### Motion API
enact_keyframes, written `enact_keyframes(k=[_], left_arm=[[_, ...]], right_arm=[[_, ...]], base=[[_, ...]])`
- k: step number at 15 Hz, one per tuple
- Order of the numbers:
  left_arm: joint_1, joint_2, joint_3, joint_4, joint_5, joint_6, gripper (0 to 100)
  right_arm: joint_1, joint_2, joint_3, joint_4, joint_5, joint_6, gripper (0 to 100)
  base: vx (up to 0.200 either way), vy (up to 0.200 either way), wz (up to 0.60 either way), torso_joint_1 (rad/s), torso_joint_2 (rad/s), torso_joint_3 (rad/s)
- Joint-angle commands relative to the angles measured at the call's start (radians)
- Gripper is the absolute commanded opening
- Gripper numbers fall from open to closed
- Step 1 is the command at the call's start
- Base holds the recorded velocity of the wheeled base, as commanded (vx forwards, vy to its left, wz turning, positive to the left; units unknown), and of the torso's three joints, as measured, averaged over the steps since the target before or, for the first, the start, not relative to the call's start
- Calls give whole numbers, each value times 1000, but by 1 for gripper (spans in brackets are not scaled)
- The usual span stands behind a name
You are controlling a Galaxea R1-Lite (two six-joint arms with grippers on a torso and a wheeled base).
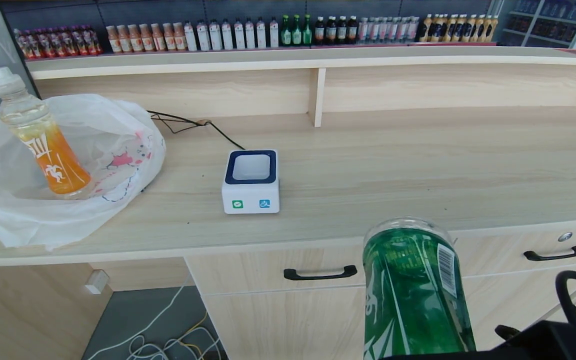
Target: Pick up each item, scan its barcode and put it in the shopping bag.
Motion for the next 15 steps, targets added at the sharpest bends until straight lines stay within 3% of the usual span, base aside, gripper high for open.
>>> enact_keyframes(k=[1, 5, 11, 15], left_arm=[[-1, 0, 0, 0, 0, 0, 100], [-1, 0, 0, 0, 0, 0, 100], [-1, 0, 0, 0, 0, 0, 100], [-1, 0, 0, 0, 0, 0, 100]], right_arm=[[0, -5, 33, 0, 0, -6, 0], [1, -6, 49, -2, -11, -95, 0], [11, -3, 52, 1, -14, -113, 0], [11, -20, 33, 75, -14, -129, 0]], base=[[0, 0, 0, 0, 0, 0], [0, 0, 0, 0, 0, 0], [0, 0, 0, 0, 0, 0], [0, 0, 0, 0, 0, 0]])
